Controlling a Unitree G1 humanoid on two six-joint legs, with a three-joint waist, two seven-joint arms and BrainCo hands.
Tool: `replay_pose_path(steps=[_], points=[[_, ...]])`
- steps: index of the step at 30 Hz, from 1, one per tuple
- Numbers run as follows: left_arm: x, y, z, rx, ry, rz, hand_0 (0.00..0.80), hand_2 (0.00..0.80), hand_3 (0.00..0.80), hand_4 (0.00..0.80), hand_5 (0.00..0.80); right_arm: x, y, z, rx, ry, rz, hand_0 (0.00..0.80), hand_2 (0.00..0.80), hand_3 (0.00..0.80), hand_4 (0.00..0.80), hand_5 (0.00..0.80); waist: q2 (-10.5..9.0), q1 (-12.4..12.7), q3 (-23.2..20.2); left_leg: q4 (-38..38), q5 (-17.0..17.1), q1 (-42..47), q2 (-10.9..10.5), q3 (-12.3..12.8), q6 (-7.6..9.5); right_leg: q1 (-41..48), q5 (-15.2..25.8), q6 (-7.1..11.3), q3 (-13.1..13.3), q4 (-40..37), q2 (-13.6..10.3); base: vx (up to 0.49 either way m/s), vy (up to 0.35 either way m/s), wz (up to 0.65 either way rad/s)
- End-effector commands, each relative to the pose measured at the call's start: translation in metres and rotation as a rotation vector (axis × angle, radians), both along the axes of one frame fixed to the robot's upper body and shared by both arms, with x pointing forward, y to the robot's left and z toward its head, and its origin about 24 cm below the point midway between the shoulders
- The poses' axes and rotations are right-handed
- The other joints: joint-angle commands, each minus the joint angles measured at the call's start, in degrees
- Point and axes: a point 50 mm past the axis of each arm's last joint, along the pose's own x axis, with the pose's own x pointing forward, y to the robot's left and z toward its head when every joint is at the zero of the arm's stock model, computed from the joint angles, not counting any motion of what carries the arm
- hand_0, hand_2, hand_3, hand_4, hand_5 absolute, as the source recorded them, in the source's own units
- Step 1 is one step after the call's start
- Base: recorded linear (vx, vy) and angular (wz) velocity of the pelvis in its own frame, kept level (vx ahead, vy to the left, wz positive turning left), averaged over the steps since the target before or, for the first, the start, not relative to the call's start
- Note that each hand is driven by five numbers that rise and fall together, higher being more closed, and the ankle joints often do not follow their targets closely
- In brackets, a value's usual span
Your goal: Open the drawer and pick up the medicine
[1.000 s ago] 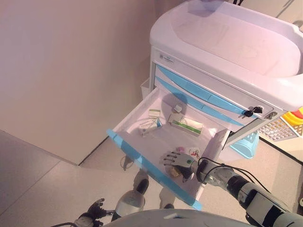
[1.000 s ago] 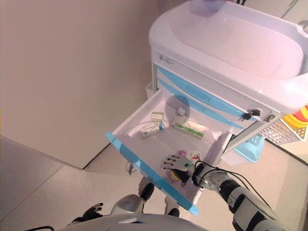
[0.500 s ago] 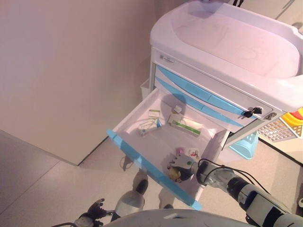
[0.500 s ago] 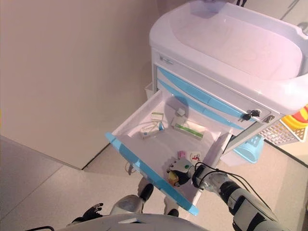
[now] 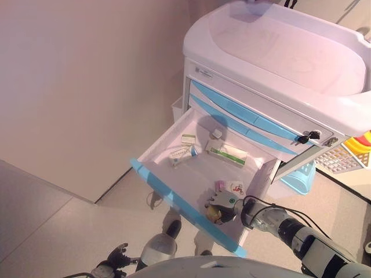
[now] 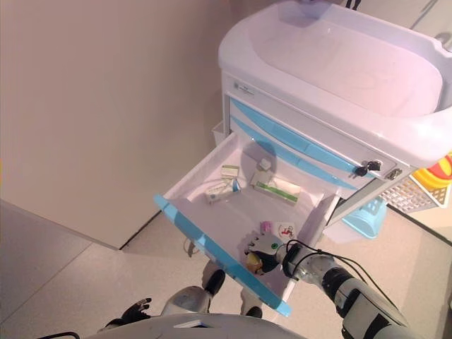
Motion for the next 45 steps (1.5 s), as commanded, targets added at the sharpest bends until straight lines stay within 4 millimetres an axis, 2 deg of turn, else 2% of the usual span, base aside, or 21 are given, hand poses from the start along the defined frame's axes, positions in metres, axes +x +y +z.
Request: replay_pose_path(steps=[1,4,9,10,11,13,16,17,18,20,22,24,28,32,35,45], points=[[-0.001,-0.003,-0.002,0.006,0.023,-0.042,0.0,0.0,0.0,0.0,0.0,0.018,0.015,0.03,0.101,-0.104,0.055,0.8,0.8,0.8,0.8,0.8,-1.91,-0.27,0.19,1.66,-6.46,0.99,-1.12,0.7,-0.56,-0.3,0.02,3.35,2.45,1.92,-1.77,0.0,0.0,0.0],[-0.002,0.001,-0.001,0.005,0.023,-0.013,0.0,0.0,0.0,0.0,0.0,0.035,0.012,0.065,0.148,-0.144,0.037,0.8,0.8,0.8,0.8,0.8,-2.25,-1.55,0.18,1.37,-6.48,1.5,-0.76,1.64,-0.63,-0.32,0.4,3.46,3.19,1.82,-1.73,0.005,0.011,-0.01],[-0.007,0.011,0.001,0.001,0.032,0.051,0.0,0.0,0.0,0.0,0.0,0.054,-0.009,0.148,0.176,-0.199,0.021,0.8,0.8,0.8,0.8,0.8,-2.57,-4.59,-0.23,0.97,-6.61,2.19,-0.16,3.72,-0.54,-0.51,0.85,3.51,5.33,1.61,-1.65,0.023,0.059,-0.12],[-0.007,0.013,0.001,0.001,0.033,0.064,0.0,0.0,0.0,0.0,0.0,0.056,-0.01,0.167,0.188,-0.205,0.026,0.8,0.8,0.8,0.8,0.8,-2.63,-5.18,-0.36,0.91,-6.68,2.35,-0.09,4.07,-0.5,-0.59,0.86,3.51,5.8,1.65,-1.62,0.033,0.079,-0.17],[-0.008,0.016,0.002,-0.001,0.035,0.08,0.0,0.0,0.0,0.0,0.0,0.057,-0.011,0.195,0.223,-0.206,0.017,0.8,0.8,0.8,0.8,0.8,-2.65,-5.96,-0.54,0.8,-6.72,2.51,0.0,4.52,-0.45,-0.66,0.91,3.5,6.31,1.62,-1.57,0.039,0.084,-0.18],[-0.008,0.019,0.003,-0.006,0.038,0.104,0.0,0.0,0.0,0.0,0.0,0.056,-0.013,0.234,0.295,-0.222,0.012,0.8,0.8,0.8,0.8,0.8,-2.64,-7.01,-0.76,0.68,-6.79,2.84,0.1,5.21,-0.38,-0.69,0.98,3.41,7.12,1.6,-1.51,0.051,0.092,-0.19],[-0.011,0.021,0.003,-0.015,0.048,0.13,0.0,0.0,0.0,0.0,0.0,0.056,-0.025,0.306,0.477,-0.324,-0.002,0.8,0.8,0.8,0.8,0.8,-2.61,-8.46,-1.49,0.49,-7.12,3.66,0.34,6.42,-0.32,-0.55,0.87,3.35,8.22,1.68,-1.55,0.072,0.097,-0.22],[-0.011,0.021,0.003,-0.017,0.05,0.134,0.0,0.0,0.0,0.0,0.0,0.056,-0.027,0.317,0.519,-0.342,-0.008,0.8,0.8,0.8,0.8,0.8,-2.62,-8.56,-1.57,0.49,-7.21,3.83,0.37,6.62,-0.31,-0.49,0.83,3.36,8.45,1.7,-1.55,0.085,0.09,-0.21],[-0.012,0.021,0.003,-0.019,0.055,0.135,0.0,0.0,0.0,0.0,0.0,0.057,-0.032,0.338,0.595,-0.385,-0.014,0.8,0.8,0.8,0.8,0.8,-2.64,-8.83,-1.89,0.48,-7.35,4.04,0.41,7.01,-0.32,-0.4,0.76,3.35,8.68,1.73,-1.58,0.076,0.063,-0.22],[-0.017,0.02,0.001,-0.006,0.059,0.128,0.0,0.0,0.0,0.0,0.0,0.066,-0.044,0.362,0.72,-0.487,-0.053,0.8,0.8,0.8,0.8,0.8,-3.43,-8.84,-2.14,0.5,-7.81,4.34,0.48,7.63,-0.3,-0.2,0.49,3.13,8.73,1.82,-1.58,0.085,0.023,-0.22],[-0.018,0.017,0.0,0.003,0.061,0.124,0.0,0.0,0.0,0.0,0.0,0.074,-0.05,0.377,0.786,-0.561,-0.089,0.8,0.8,0.8,0.8,0.8,-3.93,-8.75,-2.13,0.54,-8.13,4.73,0.58,8.02,-0.38,0.19,0.42,3.11,8.82,1.83,-1.58,0.086,0.002,-0.1],[-0.015,0.014,-0.001,0.013,0.068,0.11,0.0,0.0,0.0,0.0,0.0,0.084,-0.064,0.407,0.874,-0.642,-0.18,0.8,0.8,0.8,0.8,0.8,-4.29,-8.24,-2.37,0.63,-8.32,5.21,0.67,8.28,-0.36,0.75,0.4,3.18,8.84,1.85,-1.65,0.103,0.035,-0.04],[-0.012,0.02,0.002,0.018,0.075,0.104,0.0,0.0,0.0,0.0,0.0,0.096,-0.094,0.44,0.913,-0.731,-0.351,0.8,0.8,0.8,0.8,0.8,-4.26,-7.39,-2.8,0.54,-8.21,5.46,0.5,8.1,-0.13,1.11,0.58,3.4,8.65,1.69,-1.93,0.082,0.066,0.03],[-0.011,0.029,0.005,0.031,0.085,0.086,0.0,0.0,0.0,0.0,0.0,0.108,-0.128,0.458,0.852,-0.791,-0.539,0.8,0.8,0.8,0.8,0.8,-4.62,-6.03,-2.69,0.62,-8.02,5.26,0.08,7.21,0.03,1.19,0.64,3.42,8.17,1.6,-2.08,0.07,0.041,0.1],[-0.009,0.034,0.007,0.042,0.091,0.076,0.0,0.0,0.0,0.0,0.0,0.115,-0.144,0.462,0.797,-0.783,-0.651,0.8,0.8,0.8,0.8,0.8,-4.92,-5.09,-2.2,0.72,-7.92,5.12,-0.11,6.6,0.13,1.23,0.67,3.36,7.68,1.63,-2.17,0.067,0.021,0.08],[-0.005,0.041,0.011,0.063,0.074,0.067,0.0,0.0,0.0,0.0,0.0,0.129,-0.171,0.463,0.707,-0.723,-0.916,0.8,0.8,0.8,0.8,0.8,-5.36,-2.47,0.3,1.01,-7.6,3.99,-0.42,4.97,0.2,0.74,0.8,3.09,6.6,1.43,-2.21,0.05,0.016,0.11]])
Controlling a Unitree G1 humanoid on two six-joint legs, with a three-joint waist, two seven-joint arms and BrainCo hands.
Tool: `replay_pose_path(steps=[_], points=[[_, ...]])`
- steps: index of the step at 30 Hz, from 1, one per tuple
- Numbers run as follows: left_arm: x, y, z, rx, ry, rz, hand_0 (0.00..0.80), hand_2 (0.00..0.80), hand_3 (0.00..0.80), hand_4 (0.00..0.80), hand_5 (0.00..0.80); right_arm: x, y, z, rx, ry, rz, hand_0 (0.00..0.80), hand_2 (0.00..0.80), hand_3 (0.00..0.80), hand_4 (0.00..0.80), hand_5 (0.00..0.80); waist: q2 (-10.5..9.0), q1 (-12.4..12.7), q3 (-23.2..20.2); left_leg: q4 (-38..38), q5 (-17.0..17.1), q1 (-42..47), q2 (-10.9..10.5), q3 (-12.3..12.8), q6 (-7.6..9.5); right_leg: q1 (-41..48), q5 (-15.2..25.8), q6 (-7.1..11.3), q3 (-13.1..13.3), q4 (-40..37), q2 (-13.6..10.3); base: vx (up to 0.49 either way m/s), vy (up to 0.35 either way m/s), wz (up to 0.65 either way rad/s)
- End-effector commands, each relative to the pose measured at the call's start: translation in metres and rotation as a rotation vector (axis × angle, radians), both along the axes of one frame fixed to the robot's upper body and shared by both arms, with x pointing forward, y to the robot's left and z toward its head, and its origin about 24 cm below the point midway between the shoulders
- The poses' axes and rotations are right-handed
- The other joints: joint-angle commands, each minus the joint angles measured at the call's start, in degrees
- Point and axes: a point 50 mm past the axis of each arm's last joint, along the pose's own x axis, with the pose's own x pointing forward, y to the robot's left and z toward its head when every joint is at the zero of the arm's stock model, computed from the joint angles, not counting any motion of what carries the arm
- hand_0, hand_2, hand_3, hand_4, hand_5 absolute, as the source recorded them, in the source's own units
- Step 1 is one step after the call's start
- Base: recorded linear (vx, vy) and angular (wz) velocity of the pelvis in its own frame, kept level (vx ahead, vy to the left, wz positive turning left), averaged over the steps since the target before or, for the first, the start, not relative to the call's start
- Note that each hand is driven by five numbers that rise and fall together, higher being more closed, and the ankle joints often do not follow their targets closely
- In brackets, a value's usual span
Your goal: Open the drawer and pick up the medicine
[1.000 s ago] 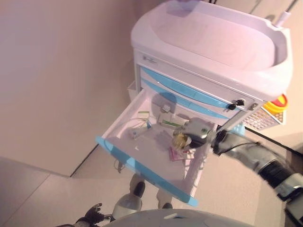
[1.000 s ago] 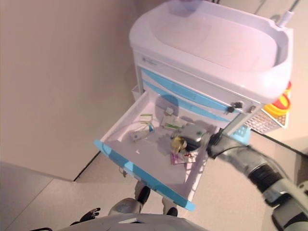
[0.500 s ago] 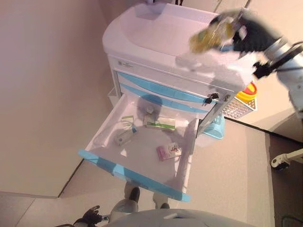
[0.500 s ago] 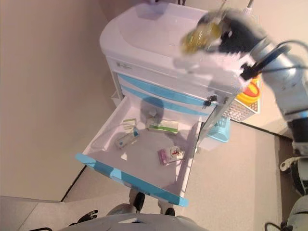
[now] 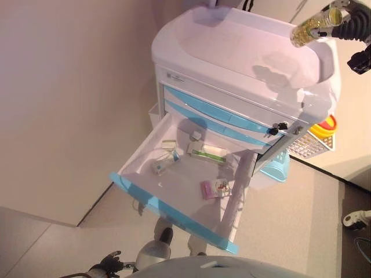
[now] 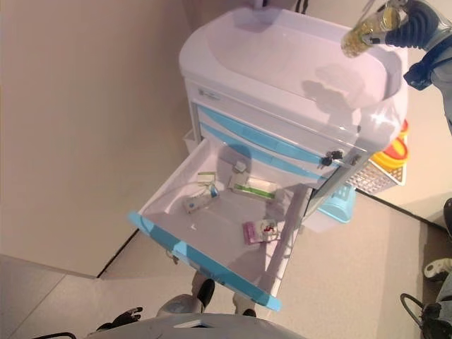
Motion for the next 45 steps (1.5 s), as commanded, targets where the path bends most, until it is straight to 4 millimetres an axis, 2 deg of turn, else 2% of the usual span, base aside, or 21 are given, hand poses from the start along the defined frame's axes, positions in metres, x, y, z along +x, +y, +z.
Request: replay_pose_path(steps=[1,8,16,29,30,31,45], points=[[0.005,0.025,0.009,0.066,-0.01,-0.027,0.0,0.0,0.0,0.0,0.0,-0.011,0.007,0.054,-0.017,-0.121,-0.016,0.8,0.8,0.8,0.8,0.8,-3.55,2.18,0.33,0.94,-6.91,1.42,-0.45,0.95,-1.13,-1.09,0.8,2.99,1.9,1.22,-2.09,0.014,-0.008,0.11],[0.017,0.032,0.016,0.083,-0.072,-0.033,0.0,0.0,0.0,0.0,0.0,-0.014,-0.013,0.055,0.006,-0.06,-0.153,0.8,0.8,0.8,0.8,0.8,-4.52,3.32,3.13,0.54,-6.2,-0.7,-0.31,0.31,-1.01,-3.06,1.15,3.07,1.58,1.3,-2.07,-0.017,-0.022,0.1],[0.022,0.04,0.021,0.107,-0.117,-0.022,0.0,0.0,0.0,0.0,0.0,-0.018,-0.028,0.047,0.043,0.047,-0.205,0.8,0.8,0.8,0.8,0.8,-5.02,3.58,5.42,0.43,-5.9,-2.05,-0.31,-0.07,-0.69,-4.75,1.28,3.03,1.87,1.94,-2.04,-0.007,-0.012,0.09],[0.028,0.044,0.025,0.108,-0.154,-0.021,0.0,0.0,0.0,0.0,0.0,-0.021,-0.033,0.048,0.022,0.12,-0.213,0.784,0.784,0.784,0.784,0.784,-5.21,3.28,6.41,0.14,-5.57,-2.65,-0.21,0.49,-0.71,-5.89,1.8,3.35,2.12,2.23,-2.22,0.0,-0.001,0.0],[0.028,0.044,0.026,0.108,-0.155,-0.022,0.0,0.0,0.0,0.0,0.0,-0.021,-0.032,0.049,0.019,0.119,-0.21,0.549,0.549,0.549,0.549,0.549,-5.22,3.27,6.41,0.12,-5.54,-2.65,-0.19,0.56,-0.71,-5.94,1.84,3.36,2.15,2.25,-2.21,-0.012,0.003,-0.04],[0.027,0.044,0.026,0.107,-0.155,-0.023,0.0,0.0,0.0,0.0,0.0,-0.021,-0.031,0.05,0.013,0.112,-0.211,0.0,0.0,0.0,0.0,0.0,-5.18,3.29,6.38,0.12,-5.52,-2.64,-0.17,0.58,-0.72,-5.94,1.86,3.34,2.18,2.25,-2.18,-0.012,0.004,-0.05],[0.023,0.045,0.025,0.107,-0.142,-0.026,0.0,0.0,0.0,0.0,0.0,-0.023,-0.028,0.064,-0.013,-0.014,-0.215,0.0,0.0,0.0,0.0,0.0,-5.32,3.48,5.93,0.18,-5.7,-2.32,-0.25,0.74,-0.75,-5.85,2.11,3.71,2.26,2.24,-2.23,-0.001,0.0,0.0]])
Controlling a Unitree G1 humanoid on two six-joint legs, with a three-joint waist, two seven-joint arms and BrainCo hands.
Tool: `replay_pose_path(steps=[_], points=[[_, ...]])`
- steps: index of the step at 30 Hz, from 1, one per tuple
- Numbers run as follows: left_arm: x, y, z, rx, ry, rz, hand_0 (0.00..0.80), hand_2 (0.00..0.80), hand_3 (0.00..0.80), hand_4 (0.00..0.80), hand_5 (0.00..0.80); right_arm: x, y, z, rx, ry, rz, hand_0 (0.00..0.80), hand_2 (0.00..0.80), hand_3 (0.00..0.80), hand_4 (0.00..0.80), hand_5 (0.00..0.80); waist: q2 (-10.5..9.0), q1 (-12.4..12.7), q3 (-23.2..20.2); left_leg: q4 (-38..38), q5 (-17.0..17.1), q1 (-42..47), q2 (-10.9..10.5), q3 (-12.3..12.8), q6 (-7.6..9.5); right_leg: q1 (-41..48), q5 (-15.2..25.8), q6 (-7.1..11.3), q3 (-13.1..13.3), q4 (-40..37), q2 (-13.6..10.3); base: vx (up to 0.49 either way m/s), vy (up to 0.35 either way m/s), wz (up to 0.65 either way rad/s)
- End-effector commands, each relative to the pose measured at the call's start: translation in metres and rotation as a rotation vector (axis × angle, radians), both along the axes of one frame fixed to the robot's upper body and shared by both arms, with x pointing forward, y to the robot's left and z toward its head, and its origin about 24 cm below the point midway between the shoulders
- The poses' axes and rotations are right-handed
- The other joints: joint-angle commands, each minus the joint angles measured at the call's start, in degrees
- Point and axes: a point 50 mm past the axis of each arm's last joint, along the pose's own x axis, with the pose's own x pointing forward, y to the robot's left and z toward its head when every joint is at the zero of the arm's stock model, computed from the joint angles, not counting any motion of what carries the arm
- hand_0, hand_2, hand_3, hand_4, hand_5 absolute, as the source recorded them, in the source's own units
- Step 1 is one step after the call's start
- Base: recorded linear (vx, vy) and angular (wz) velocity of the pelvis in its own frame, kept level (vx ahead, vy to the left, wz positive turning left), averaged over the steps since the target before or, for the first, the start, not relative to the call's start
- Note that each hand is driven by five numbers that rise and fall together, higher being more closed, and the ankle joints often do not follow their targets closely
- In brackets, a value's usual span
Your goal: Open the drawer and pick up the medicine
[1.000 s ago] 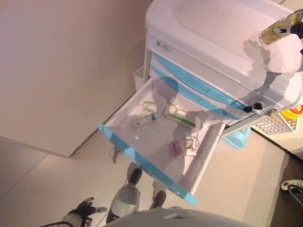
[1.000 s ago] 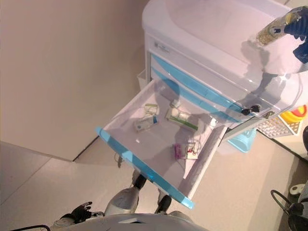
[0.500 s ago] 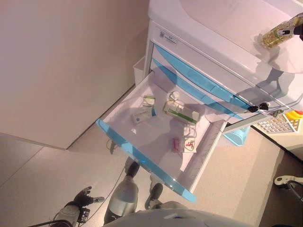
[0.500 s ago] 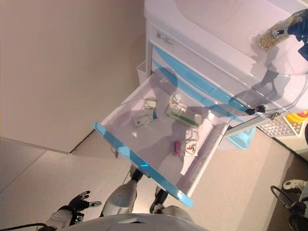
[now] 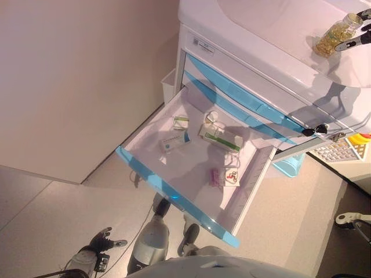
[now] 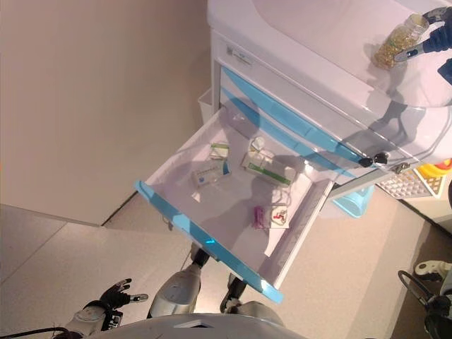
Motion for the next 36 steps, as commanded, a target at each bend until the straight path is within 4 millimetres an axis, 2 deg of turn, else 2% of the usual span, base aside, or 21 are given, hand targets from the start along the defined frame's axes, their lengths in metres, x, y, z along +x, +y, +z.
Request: replay_pose_path(steps=[1,9,16,23,28,31,33,36], points=[[-0.016,0.014,0.003,0.036,0.03,-0.008,0.0,0.0,0.0,0.0,0.0,-0.017,0.003,0.05,-0.092,-0.17,-0.003,0.0,0.0,0.0,0.0,0.0,-1.83,0.64,-0.94,0.17,-7.19,2.99,-0.06,1.85,-0.46,-1.5,2.03,3.82,2.35,2.23,-2.51,0.0,0.0,0.0],[-0.016,0.015,0.003,0.038,0.031,-0.012,0.0,0.0,0.0,0.0,0.0,-0.017,0.003,0.052,-0.103,-0.227,-0.017,0.0,0.0,0.0,0.0,0.0,-1.9,0.74,-1.06,0.17,-7.43,3.22,-0.02,2.15,-0.39,-1.37,2.11,4.03,2.42,2.12,-2.59,-0.004,-0.002,0.0],[-0.019,0.018,0.004,0.047,0.052,-0.019,0.0,0.0,0.0,0.0,0.0,-0.024,0.005,0.064,-0.032,-0.375,0.012,0.0,0.0,0.0,0.0,0.0,-2.09,-0.15,-2.14,0.28,-8.18,4.05,-0.08,2.98,-0.14,-0.99,2.36,4.53,3.25,1.92,-2.73,-0.009,-0.002,-0.02],[-0.029,0.018,0.0,0.052,0.115,-0.034,0.0,0.0,0.0,0.0,0.0,-0.042,0.0,0.075,0.005,-0.526,0.085,0.0,0.0,0.0,0.0,0.0,-1.77,-3.42,-5.03,0.46,-9.67,6.22,-0.5,5.06,0.6,-0.44,2.3,5.25,5.72,2.84,-3.12,-0.005,0.006,-0.17],[-0.034,0.011,-0.004,0.032,0.151,-0.057,0.0,0.0,0.0,0.0,0.0,-0.065,-0.005,0.082,0.142,-0.814,0.126,0.0,0.0,0.0,0.0,0.0,-0.29,-7.17,-7.13,0.69,-10.92,7.74,-0.49,7.73,1.17,-0.57,2.25,5.92,8.87,3.63,-3.33,-0.023,0.011,-0.37],[-0.028,0.002,-0.007,0.004,0.151,-0.072,0.0,0.0,0.0,0.0,0.0,-0.072,-0.009,0.069,0.323,-0.959,0.171,0.0,0.0,0.0,0.0,0.0,1.52,-9.56,-7.63,0.86,-11.54,8.4,-0.41,9.16,1.42,-0.93,2.0,6.23,10.69,4.38,-3.49,-0.044,0.022,-0.5],[-0.019,-0.005,-0.008,-0.016,0.143,-0.087,0.0,0.0,0.0,0.0,0.0,-0.069,-0.01,0.036,0.5,-1.006,0.215,0.0,0.0,0.0,0.0,0.0,2.85,-11.24,-7.54,1.03,-11.98,8.86,-0.39,9.96,1.65,-1.26,1.77,6.31,12.12,4.93,-3.54,-0.053,0.029,-0.48],[-0.009,-0.009,-0.008,-0.026,0.127,-0.106,0.0,0.0,0.0,0.0,0.0,-0.064,-0.008,-0.018,0.63,-0.986,0.214,0.0,0.0,0.0,0.0,0.0,3.26,-12.33,-7.48,1.35,-12.52,9.17,-0.36,10.93,1.85,-1.6,1.76,6.27,13.63,5.18,-3.56,-0.048,0.013,-0.54]])
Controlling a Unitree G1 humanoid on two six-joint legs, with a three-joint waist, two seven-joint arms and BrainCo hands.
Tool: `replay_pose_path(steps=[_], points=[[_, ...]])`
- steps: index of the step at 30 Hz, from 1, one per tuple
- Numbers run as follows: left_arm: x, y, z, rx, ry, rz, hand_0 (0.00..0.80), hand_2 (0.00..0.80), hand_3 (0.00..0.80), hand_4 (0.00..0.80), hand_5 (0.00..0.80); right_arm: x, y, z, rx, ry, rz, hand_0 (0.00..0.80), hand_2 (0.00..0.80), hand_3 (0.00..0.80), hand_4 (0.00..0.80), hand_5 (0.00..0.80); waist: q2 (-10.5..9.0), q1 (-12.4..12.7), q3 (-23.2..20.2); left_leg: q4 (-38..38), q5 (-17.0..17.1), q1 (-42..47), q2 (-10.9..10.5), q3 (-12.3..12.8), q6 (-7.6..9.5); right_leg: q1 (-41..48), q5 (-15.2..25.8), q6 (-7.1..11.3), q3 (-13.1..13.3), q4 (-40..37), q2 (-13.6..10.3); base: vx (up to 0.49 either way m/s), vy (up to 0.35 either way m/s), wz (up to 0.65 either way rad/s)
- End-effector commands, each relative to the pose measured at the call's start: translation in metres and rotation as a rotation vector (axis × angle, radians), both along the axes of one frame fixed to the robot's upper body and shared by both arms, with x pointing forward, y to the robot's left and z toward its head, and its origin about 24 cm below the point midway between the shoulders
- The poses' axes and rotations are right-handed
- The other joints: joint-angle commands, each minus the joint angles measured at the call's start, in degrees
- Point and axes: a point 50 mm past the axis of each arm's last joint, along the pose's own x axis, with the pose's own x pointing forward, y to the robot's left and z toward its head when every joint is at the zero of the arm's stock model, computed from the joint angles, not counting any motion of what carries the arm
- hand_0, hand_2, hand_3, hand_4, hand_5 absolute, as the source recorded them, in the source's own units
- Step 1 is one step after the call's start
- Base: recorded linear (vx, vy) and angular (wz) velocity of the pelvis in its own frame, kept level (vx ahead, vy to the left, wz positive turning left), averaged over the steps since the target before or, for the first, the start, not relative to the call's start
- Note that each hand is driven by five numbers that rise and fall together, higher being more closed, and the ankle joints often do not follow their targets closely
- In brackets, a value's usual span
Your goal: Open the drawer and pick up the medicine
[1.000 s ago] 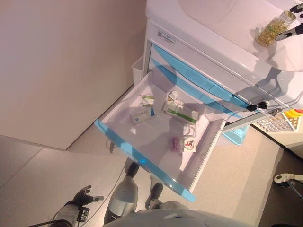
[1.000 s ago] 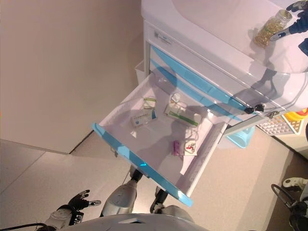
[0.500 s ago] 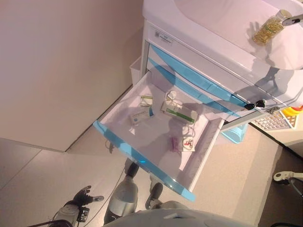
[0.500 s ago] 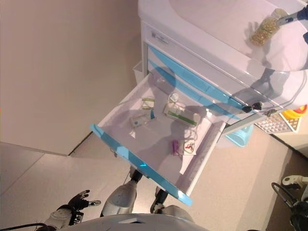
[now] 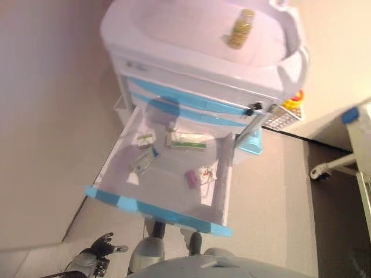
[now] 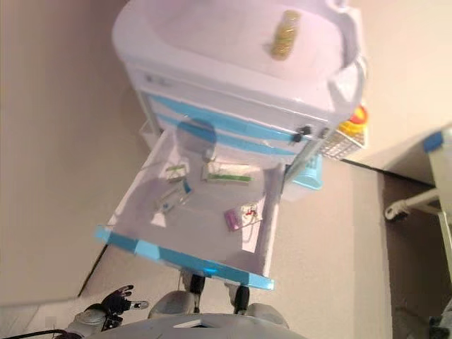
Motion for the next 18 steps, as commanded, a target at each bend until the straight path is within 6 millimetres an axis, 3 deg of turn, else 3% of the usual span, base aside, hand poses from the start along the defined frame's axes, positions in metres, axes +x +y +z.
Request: replay_pose_path(steps=[1,6,8,10,14,15,18], points=[[-0.001,-0.008,-0.004,-0.011,0.049,-0.051,0.0,0.0,0.0,0.0,0.0,-0.002,0.02,-0.027,0.029,-0.081,0.068,0.0,0.0,0.0,0.0,0.0,0.61,-0.56,-2.37,1.52,-9.25,1.74,-0.31,-1.6,-0.75,-3.2,0.05,4.6,0.55,4.41,-1.91,-0.09,0.018,-0.47],[0.009,-0.031,-0.01,-0.054,0.026,-0.059,0.0,0.0,0.0,0.0,0.0,-0.002,0.064,-0.131,0.123,-0.005,0.117,0.0,0.0,0.0,0.0,0.0,1.83,-3.65,-1.27,2.19,-10.14,2.37,0.11,1.0,-0.4,-3.51,-0.01,4.31,3.18,4.82,-1.7,-0.029,0.006,-0.5],[0.009,-0.038,-0.012,-0.066,0.022,-0.063,0.0,0.0,0.0,0.0,0.0,-0.005,0.072,-0.166,0.178,0.064,0.114,0.0,0.0,0.0,0.0,0.0,2.13,-4.47,-0.97,2.42,-10.34,2.55,0.26,1.77,-0.33,-3.51,-0.13,4.22,3.73,5.14,-1.65,-0.002,0.005,-0.4],[0.009,-0.047,-0.014,-0.084,0.017,-0.055,0.0,0.0,0.0,0.0,0.0,-0.016,0.079,-0.211,0.246,0.174,0.116,0.0,0.0,0.0,0.0,0.0,2.52,-5.25,-0.74,2.36,-10.36,2.81,0.37,2.35,-0.26,-3.51,-0.3,4.2,3.98,5.45,-1.66,0.019,0.01,-0.09],[0.009,-0.056,-0.016,-0.108,-0.01,-0.051,0.0,0.0,0.0,0.0,0.0,-0.034,0.083,-0.281,0.328,0.422,0.056,0.0,0.0,0.0,0.0,0.0,2.94,-6.1,-0.2,2.83,-10.4,2.51,0.41,2.81,-0.06,-4.19,-0.82,3.97,3.96,6.79,-1.61,0.011,0.01,-0.06],[0.011,-0.058,-0.015,-0.115,-0.028,-0.05,0.0,0.0,0.0,0.0,0.0,-0.044,0.085,-0.308,0.373,0.539,0.029,0.0,0.0,0.0,0.0,0.0,3.09,-6.32,0.21,3.18,-10.39,2.22,0.4,2.89,0.0,-4.61,-0.93,3.89,3.87,7.4,-1.6,-0.004,0.006,-0.04],[0.019,-0.06,-0.012,-0.129,-0.077,-0.05,0.0,0.0,0.0,0.0,0.0,-0.074,0.092,-0.363,0.401,0.789,-0.04,0.0,0.0,0.0,0.0,0.0,3.53,-6.66,1.5,4.12,-10.3,1.3,0.31,2.96,0.25,-5.54,-1.18,3.68,3.41,8.74,-1.62,-0.01,0.002,0.0]])
